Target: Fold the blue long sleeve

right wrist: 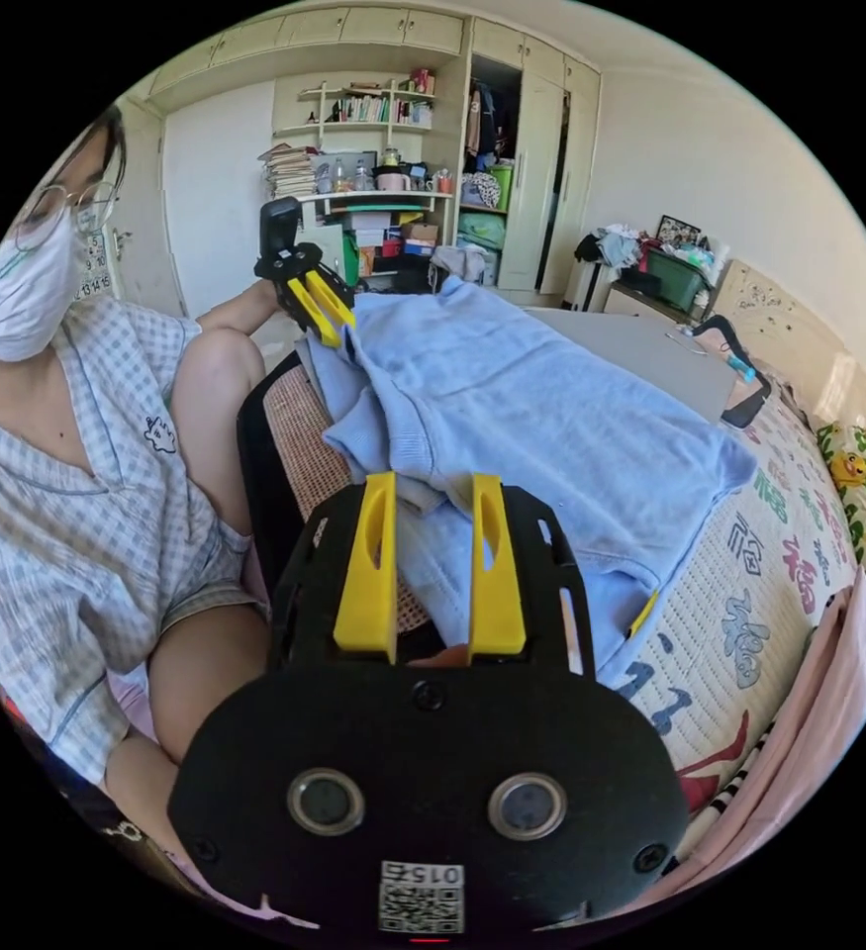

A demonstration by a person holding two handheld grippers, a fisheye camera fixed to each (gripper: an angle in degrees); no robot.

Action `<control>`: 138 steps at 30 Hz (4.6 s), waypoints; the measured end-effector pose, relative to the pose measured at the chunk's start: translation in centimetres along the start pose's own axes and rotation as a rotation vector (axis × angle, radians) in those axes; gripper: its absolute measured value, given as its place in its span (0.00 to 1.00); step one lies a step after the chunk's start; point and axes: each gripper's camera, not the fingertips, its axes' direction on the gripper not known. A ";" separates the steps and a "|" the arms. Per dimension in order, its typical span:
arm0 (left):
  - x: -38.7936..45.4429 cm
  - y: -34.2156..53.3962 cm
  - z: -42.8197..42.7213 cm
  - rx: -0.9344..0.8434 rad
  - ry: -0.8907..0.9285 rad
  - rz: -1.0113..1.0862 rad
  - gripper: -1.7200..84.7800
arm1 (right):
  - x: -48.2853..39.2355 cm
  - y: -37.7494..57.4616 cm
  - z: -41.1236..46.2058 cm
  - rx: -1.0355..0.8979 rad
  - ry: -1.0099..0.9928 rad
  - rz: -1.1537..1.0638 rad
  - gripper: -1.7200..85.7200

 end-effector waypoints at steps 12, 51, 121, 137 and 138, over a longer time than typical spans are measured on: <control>-0.3 -1.1 -0.5 0.066 0.046 -0.112 0.07 | -1.5 -2.0 -0.2 0.138 0.204 0.020 0.09; 0.4 -4.2 -11.0 0.140 -0.314 -0.067 0.03 | -3.2 -17.6 -0.4 0.120 0.224 0.205 0.01; 10.7 7.6 -6.6 0.510 -0.534 -0.417 0.10 | -13.2 -32.7 8.9 -0.249 0.003 -0.135 0.16; -10.0 24.2 -24.3 0.355 -1.122 -1.184 0.12 | 20.4 -23.8 -17.4 0.216 0.952 1.168 0.06; -9.9 24.1 -23.3 0.343 -1.147 -1.188 0.12 | 20.7 -23.9 -16.8 0.213 0.928 1.148 0.06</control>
